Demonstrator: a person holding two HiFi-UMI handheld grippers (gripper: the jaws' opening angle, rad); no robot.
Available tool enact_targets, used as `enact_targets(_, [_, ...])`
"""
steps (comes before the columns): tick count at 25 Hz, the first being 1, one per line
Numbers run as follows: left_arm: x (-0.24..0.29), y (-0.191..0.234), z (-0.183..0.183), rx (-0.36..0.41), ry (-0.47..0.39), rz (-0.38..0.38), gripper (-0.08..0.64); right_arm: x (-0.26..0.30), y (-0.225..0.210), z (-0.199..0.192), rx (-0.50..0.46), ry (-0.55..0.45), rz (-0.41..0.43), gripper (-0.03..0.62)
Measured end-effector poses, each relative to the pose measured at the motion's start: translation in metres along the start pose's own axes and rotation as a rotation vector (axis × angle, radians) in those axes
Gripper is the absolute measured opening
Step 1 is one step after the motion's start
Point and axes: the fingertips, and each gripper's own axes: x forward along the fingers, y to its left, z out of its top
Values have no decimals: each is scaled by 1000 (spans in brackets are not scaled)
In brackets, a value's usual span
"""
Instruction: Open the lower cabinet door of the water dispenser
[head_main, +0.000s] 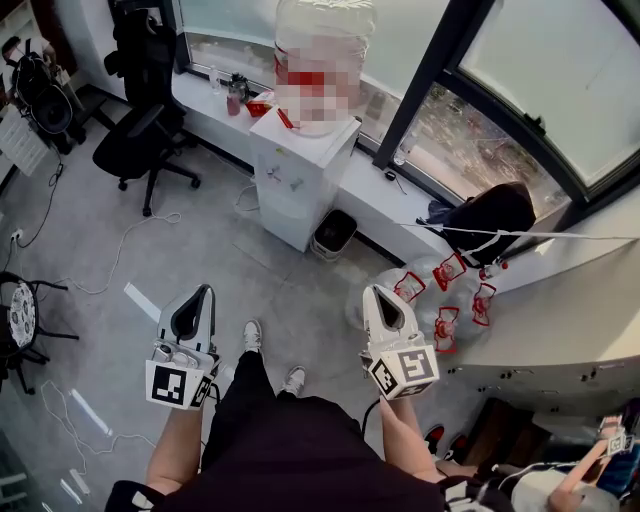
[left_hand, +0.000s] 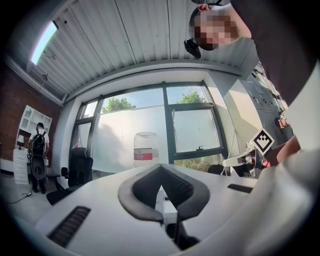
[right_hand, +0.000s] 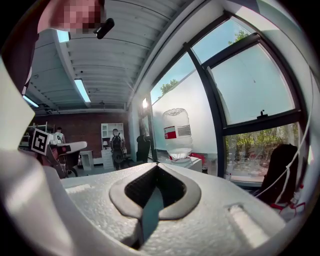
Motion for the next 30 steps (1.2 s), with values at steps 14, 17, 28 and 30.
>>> enact_targets(14, [109, 91, -14, -46, -11, -105, 6, 124, -10, 28, -19, 6, -72, 5])
enact_targets(17, [136, 115, -18, -66, 0, -156, 6, 160, -3, 39, -13, -5, -87, 5])
enact_targets(28, [227, 115, -37, -126, 16, -354, 6, 179, -37, 18, 34, 81, -243, 5])
enact_targets(30, [235, 110, -40, -129, 18, -352, 6, 182, -47, 12, 28, 92, -234, 5])
